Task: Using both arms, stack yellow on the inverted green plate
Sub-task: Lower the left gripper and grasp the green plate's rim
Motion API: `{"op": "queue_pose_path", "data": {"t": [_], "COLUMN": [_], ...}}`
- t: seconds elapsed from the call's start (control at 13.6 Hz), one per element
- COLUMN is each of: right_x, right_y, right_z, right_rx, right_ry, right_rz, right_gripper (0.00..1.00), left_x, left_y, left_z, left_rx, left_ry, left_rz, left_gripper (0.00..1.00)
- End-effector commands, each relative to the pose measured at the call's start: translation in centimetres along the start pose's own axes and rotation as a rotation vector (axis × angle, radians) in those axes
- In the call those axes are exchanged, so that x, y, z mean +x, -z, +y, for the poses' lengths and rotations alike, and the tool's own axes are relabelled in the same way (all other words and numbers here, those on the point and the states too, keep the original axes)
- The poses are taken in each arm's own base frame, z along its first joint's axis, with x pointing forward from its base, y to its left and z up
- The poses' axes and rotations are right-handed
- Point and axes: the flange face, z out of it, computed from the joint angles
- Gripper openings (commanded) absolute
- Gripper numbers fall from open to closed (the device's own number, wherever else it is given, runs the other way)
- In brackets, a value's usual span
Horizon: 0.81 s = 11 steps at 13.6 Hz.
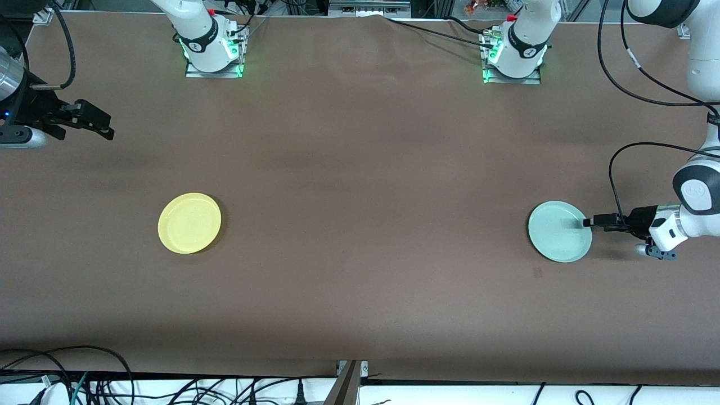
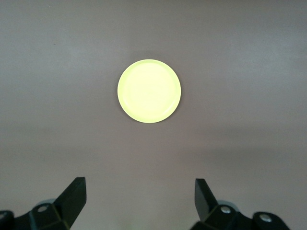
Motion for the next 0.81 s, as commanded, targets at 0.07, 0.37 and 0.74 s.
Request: {"op": "queue_pose_path", "data": {"t": [0.07,0.37,0.74], "right_x": [-0.3,-0.3,-0.4], "right_y": [0.8,0.8,0.7], "right_z": [-0.1,-0.1,-0.1], "right_rx": [0.011,0.011,0.012], "right_ry": [0.001,0.001,-0.002], "right_rz": [-0.002,-0.002,-0.011], "right_gripper": [1.0,1.0,1.0], "left_x": [0.3,0.4,0.8], "left_y": [-0.7,-1.4,-1.6], "left_z": [-0.4,-0.4,0.1], "left_rx": [-0.015,-0.008,0.008], "left_ry": [-0.052,-0.056,-0.069], "left_rz": [0.032,0.037,0.042], "left_gripper": [0.94,0.57,0.04]}}
